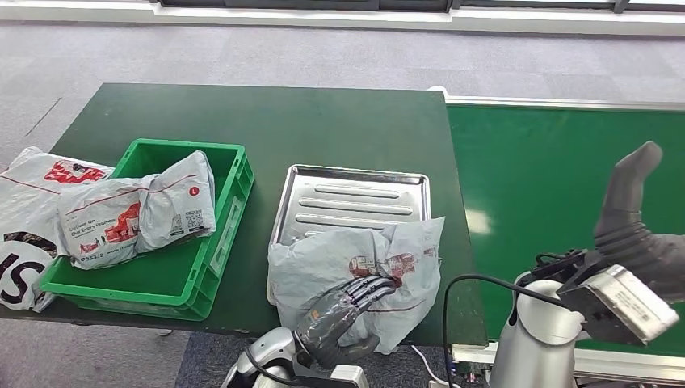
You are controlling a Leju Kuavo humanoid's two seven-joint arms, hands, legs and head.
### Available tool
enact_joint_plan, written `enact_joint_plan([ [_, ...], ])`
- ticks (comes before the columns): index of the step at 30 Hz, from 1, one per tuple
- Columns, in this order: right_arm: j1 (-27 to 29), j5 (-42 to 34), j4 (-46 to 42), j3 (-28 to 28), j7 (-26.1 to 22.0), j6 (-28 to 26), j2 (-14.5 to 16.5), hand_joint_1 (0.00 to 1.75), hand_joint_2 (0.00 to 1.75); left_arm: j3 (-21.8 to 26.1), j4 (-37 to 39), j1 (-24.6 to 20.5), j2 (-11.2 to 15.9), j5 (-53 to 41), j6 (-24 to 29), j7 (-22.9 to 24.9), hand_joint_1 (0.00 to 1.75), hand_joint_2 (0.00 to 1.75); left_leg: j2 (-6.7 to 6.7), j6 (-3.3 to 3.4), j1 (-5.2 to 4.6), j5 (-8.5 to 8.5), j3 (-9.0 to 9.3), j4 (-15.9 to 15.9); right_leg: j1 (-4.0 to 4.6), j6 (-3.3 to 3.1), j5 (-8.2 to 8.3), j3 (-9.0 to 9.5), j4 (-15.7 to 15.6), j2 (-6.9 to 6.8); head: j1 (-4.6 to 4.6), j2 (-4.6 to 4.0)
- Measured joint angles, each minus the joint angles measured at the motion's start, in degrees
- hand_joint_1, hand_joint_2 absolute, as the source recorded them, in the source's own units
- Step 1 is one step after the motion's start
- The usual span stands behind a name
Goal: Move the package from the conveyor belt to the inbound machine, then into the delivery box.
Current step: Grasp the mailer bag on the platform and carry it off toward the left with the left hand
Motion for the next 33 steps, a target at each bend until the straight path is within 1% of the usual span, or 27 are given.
enact_joint_plan([
  [5,0.05,0.04,0.00,-0.31,0.00,0.00,-0.02,0.00,1.75,0.00,1.40,-0.66,-0.31,-0.79,0.26,0.04,0.00,1.75,0.00,0.00,0.00,0.00,0.00,0.00,0.00,0.00,0.00,0.00,0.00,0.00,0.00,0.00],
  [7,0.10,0.07,0.00,-0.54,0.00,0.00,-0.02,0.00,1.75,0.00,2.09,-1.23,-0.54,-1.99,1.32,1.04,0.00,1.75,0.00,0.00,0.00,0.00,0.01,0.00,0.00,0.00,0.00,0.01,0.00,-0.01,0.00,0.00],
  [8,0.13,0.07,-0.01,-0.64,0.00,0.00,-0.02,0.00,1.75,0.00,2.54,-1.59,-0.67,-3.21,2.75,2.24,0.00,1.75,0.00,0.00,0.00,0.00,0.01,0.00,0.00,0.00,0.00,0.01,0.00,-0.01,0.00,0.00],
  [10,0.19,0.06,-0.02,-0.84,0.00,0.00,-0.03,0.00,1.75,0.00,3.62,-2.27,-0.93,-7.79,8.35,6.84,0.00,1.75,0.00,0.00,0.00,0.00,0.03,0.00,0.00,0.00,0.00,0.01,0.00,0.00,0.00,0.00],
  [14,0.29,0.21,-0.15,-1.13,0.00,0.00,-0.04,0.00,1.75,0.00,5.98,-3.83,-1.40,-22.32,24.08,21.01,0.00,1.75,0.02,0.00,0.00,0.00,0.06,0.00,0.00,0.02,0.02,0.02,0.00,0.01,-0.01,0.00],
  [16,0.30,0.33,-0.15,-1.13,0.00,0.00,-0.04,0.00,1.75,0.00,7.10,-4.36,-1.54,-28.47,29.03,25.90,0.00,1.75,0.02,0.00,0.00,0.01,0.08,0.00,0.01,0.02,0.02,0.03,0.00,0.01,-0.01,0.00],
  [18,0.31,0.48,-0.15,-1.11,0.00,0.00,-0.04,0.00,1.75,0.00,8.32,-4.58,-1.57,-32.98,31.80,29.39,0.00,1.75,0.03,-0.01,0.00,0.01,0.08,0.00,0.02,0.01,0.02,0.03,0.00,0.01,-0.01,0.00],
  [22,0.31,0.57,-0.17,-0.98,0.00,0.00,-0.04,0.00,1.75,-0.13,11.19,-5.06,-1.61,-35.17,33.82,35.29,0.00,1.75,0.03,-0.01,0.00,0.01,0.09,0.00,0.03,0.01,0.02,0.02,0.00,0.02,0.00,0.00],
  [26,0.33,0.79,-0.25,-0.91,0.00,0.00,-0.04,0.00,1.75,-2.16,14.84,-6.53,-1.74,-35.24,35.24,40.81,0.00,1.75,0.03,-0.01,0.00,0.01,0.11,0.00,0.03,0.01,0.02,0.05,0.00,0.02,-0.01,0.00],
  [29,0.34,0.91,-0.26,-0.90,0.00,0.00,-0.04,0.00,1.75,-3.51,17.12,-7.53,-1.90,-35.26,36.12,42.56,0.00,1.75,0.04,-0.01,0.00,0.01,0.15,0.00,0.03,0.02,0.02,0.09,0.00,0.01,-0.01,0.00],
  [33,0.35,0.91,-0.26,-0.90,0.00,0.00,-0.04,0.00,1.75,-4.62,19.28,-8.63,-2.07,-35.26,36.21,43.02,0.00,1.75,0.04,0.01,0.00,0.04,0.19,0.00,0.02,0.03,0.04,0.18,0.00,0.01,0.00,0.00],
])
